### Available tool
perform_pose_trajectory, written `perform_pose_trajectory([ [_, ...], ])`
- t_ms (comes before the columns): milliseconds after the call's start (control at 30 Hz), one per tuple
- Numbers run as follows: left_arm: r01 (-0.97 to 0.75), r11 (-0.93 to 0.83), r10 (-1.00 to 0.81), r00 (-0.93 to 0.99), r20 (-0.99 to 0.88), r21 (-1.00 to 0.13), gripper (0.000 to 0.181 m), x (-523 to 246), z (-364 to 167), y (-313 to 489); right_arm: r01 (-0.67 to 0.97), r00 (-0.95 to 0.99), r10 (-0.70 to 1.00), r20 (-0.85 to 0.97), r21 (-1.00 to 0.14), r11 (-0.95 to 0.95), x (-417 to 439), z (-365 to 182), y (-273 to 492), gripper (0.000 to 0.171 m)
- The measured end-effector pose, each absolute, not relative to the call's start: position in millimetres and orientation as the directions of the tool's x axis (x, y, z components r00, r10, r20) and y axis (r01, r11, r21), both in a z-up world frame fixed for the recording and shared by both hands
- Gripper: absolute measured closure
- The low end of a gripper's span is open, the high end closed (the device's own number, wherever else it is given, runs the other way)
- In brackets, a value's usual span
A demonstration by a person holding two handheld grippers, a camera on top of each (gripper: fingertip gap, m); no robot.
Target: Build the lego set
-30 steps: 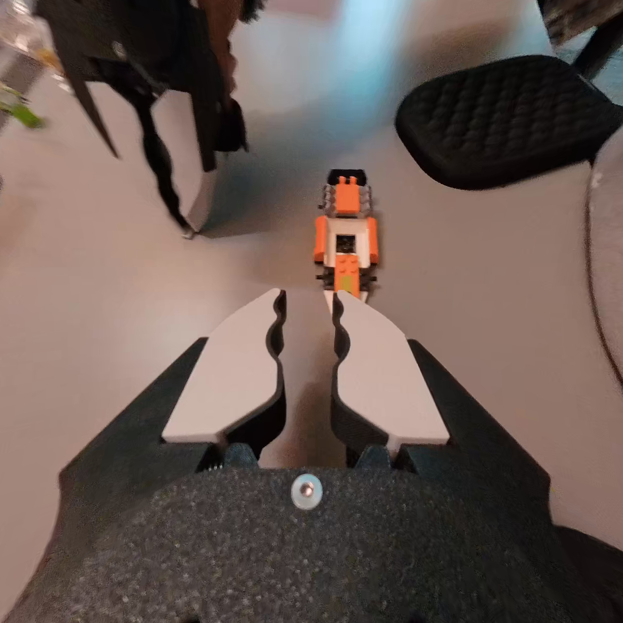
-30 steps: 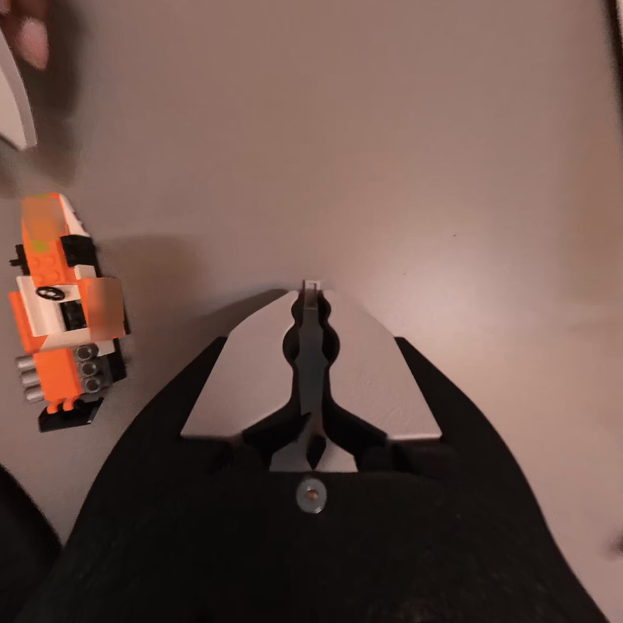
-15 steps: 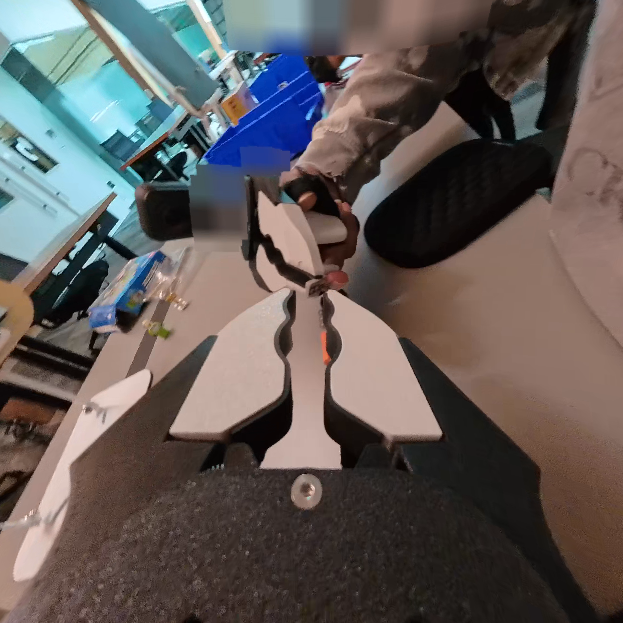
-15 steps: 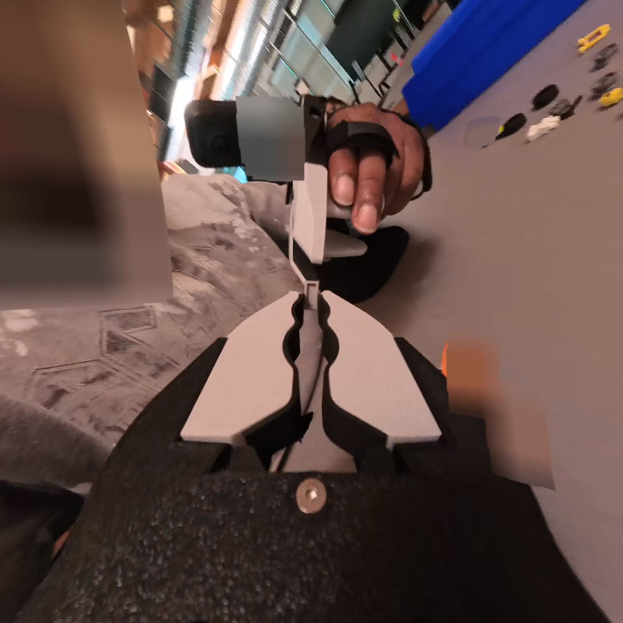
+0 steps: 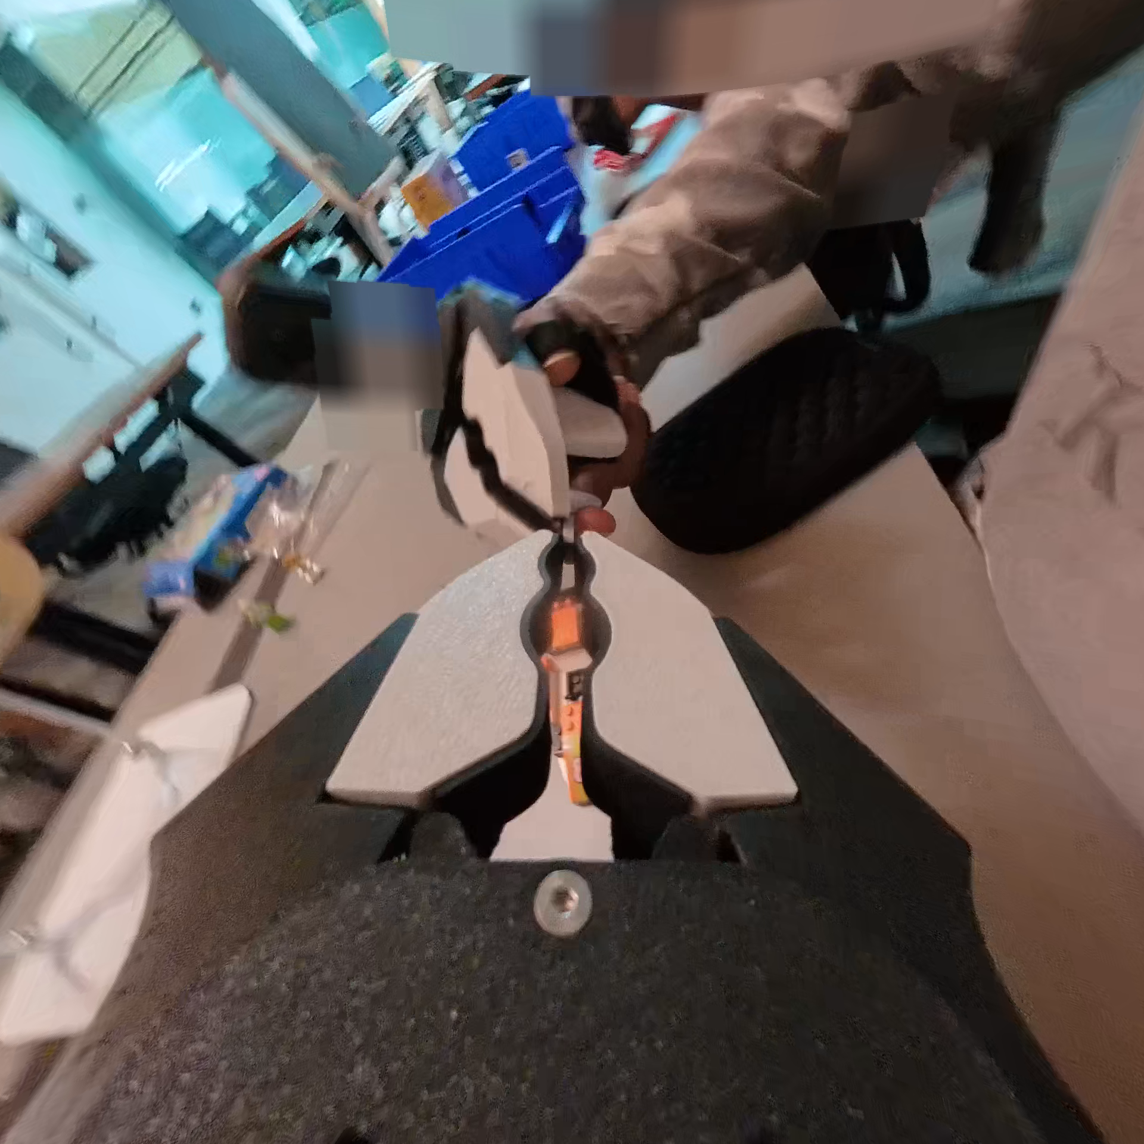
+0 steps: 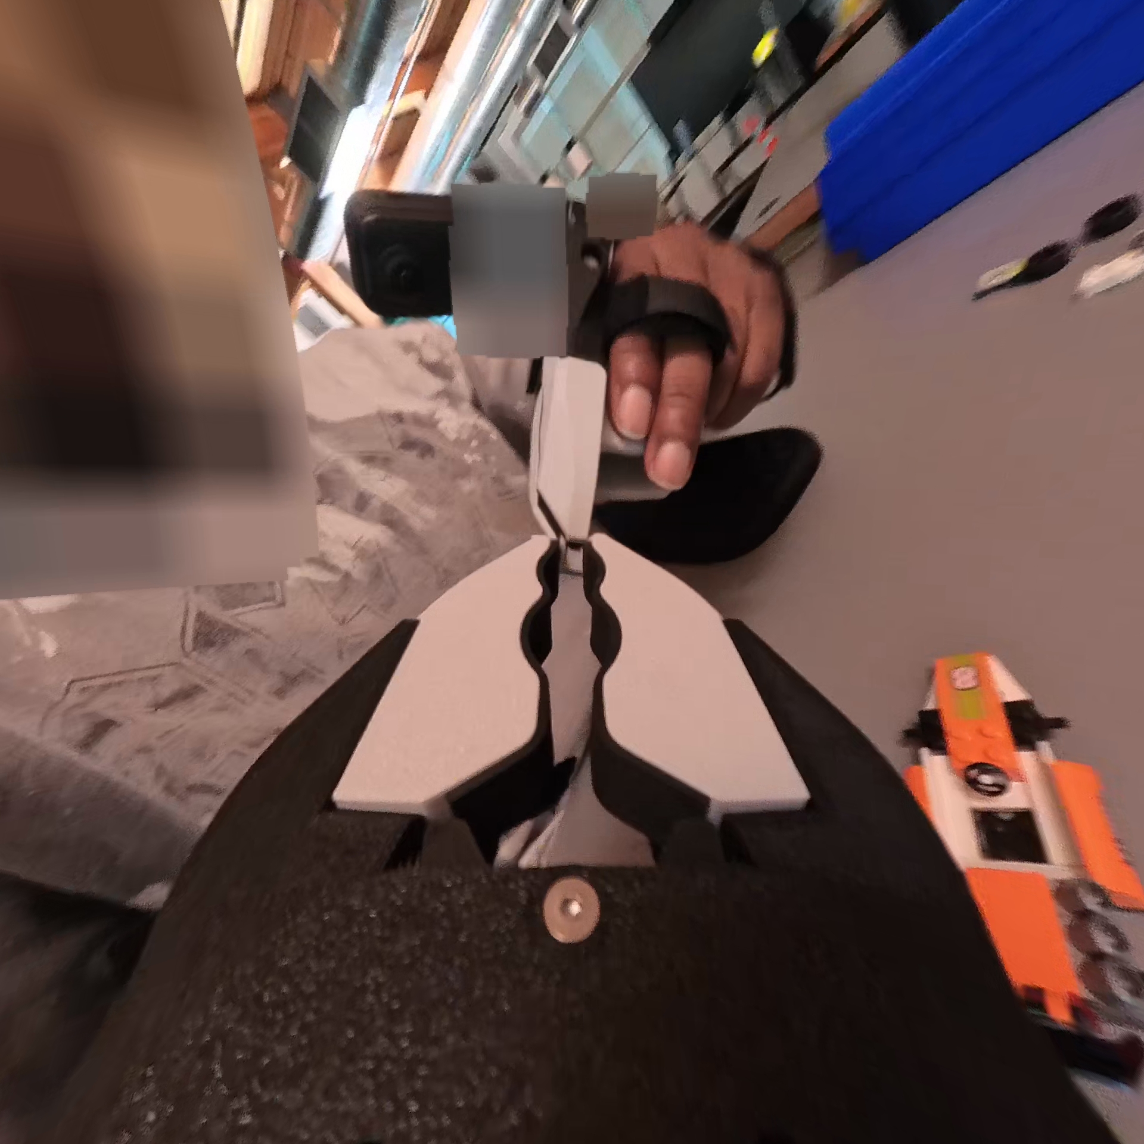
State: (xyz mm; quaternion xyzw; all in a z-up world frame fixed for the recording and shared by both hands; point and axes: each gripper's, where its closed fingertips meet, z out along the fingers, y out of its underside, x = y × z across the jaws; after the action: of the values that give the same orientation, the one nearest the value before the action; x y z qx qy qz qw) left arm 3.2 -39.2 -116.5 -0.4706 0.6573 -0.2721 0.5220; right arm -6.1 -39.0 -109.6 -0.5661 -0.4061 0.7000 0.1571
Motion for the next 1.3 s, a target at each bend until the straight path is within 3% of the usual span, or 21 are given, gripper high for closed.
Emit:
perform_pose_trajectory([
  [133,-0.145,-0.087,-0.980,0.188,0.058,-0.986,0.178,-3.7,-102.3,-18.1,0.015,-0.104,0.855,-0.509,-0.860,-0.510,1.0,-87.1,-13.8,0.162],
  [267,0.135,-0.458,-0.866,0.153,0.475,-0.879,0.178,-12.2,-87.9,-7.9,0.056,0.305,0.941,-0.145,-0.984,-0.170,-0.3,-87.8,-8.0,0.151],
  [433,0.280,-0.616,-0.756,0.050,0.652,-0.736,0.178,-9.7,-84.3,-14.5,0.164,0.604,0.782,0.151,-0.984,0.063,-8.7,-84.1,-16.8,0.145],
  [567,0.328,-0.663,-0.711,0.003,0.703,-0.673,0.179,-6.8,-83.9,-22.6,0.234,0.708,0.665,0.238,-0.967,0.097,-10.2,-90.4,-15.1,0.143],
  [867,0.336,-0.725,-0.646,-0.029,0.763,-0.601,0.179,-6.9,-94.2,-20.7,0.350,0.690,0.610,0.391,-0.917,0.191,-16.5,-97.4,-14.2,0.148],
  [1067,0.187,-0.767,-0.633,-0.069,0.771,-0.613,0.179,-4.1,-101.9,-28.0,0.450,0.441,0.706,0.554,-0.817,0.360,-15.6,-108.6,-22.0,0.146],
  [1200,0.064,-0.777,-0.630,-0.074,0.773,-0.627,0.179,-1.1,-107.6,-36.7,0.514,0.262,0.717,0.646,-0.723,0.463,-11.5,-117.3,-27.2,0.151],
  [1300,0.031,-0.770,-0.638,-0.065,0.768,-0.637,0.179,-0.2,-109.5,-38.4,0.521,0.235,0.713,0.661,-0.704,0.482,-9.4,-118.4,-26.0,0.159],
])
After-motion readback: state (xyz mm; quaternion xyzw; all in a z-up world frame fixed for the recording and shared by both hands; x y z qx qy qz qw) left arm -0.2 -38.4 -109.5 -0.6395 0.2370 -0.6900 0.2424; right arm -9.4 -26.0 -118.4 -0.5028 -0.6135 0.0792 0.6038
